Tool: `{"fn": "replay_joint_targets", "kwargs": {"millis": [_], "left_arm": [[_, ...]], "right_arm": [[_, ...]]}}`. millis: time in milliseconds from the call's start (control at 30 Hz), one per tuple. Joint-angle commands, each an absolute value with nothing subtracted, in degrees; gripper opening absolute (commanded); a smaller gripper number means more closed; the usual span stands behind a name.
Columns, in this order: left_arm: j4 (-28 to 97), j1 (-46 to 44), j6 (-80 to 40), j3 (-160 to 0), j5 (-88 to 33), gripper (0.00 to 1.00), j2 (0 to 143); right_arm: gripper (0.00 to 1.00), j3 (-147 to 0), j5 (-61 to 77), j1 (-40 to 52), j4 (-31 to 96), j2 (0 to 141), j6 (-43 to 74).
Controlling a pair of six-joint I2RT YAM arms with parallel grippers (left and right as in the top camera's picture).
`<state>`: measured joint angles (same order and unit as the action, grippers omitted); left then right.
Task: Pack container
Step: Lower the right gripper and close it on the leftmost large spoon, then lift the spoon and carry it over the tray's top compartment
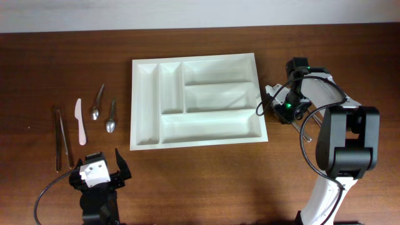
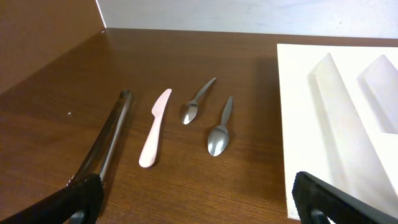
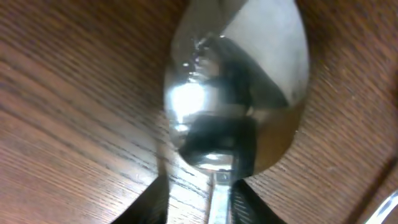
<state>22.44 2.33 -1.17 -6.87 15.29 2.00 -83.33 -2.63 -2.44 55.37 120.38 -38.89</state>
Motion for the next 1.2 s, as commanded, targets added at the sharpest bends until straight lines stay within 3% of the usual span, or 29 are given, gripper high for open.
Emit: {"fn": "replay_joint_targets", "kwargs": {"millis": [0, 467, 833, 1167], "left_arm": [[22.79, 2.52, -1.74, -6.83, 16.29, 0.99, 2.13], [22.79, 2.52, -1.74, -6.83, 16.32, 0.99, 2.13], [22.76, 2.52, -1.74, -6.83, 16.29, 0.99, 2.13], [22.79, 2.52, -1.74, -6.83, 16.29, 0.99, 2.13]], "right_arm": [[0.29, -80.77, -2.63, -2.11, 54.78, 123.28, -37.80], [0.04, -80.77, -2.66, -2.31, 53.69, 123.28, -36.93], [0.04, -84.23, -4.49, -2.31, 52.99, 123.26, -30.96], [0.04, -101.60, -5.19, -2.26, 61.69, 123.26, -23.20]]}}
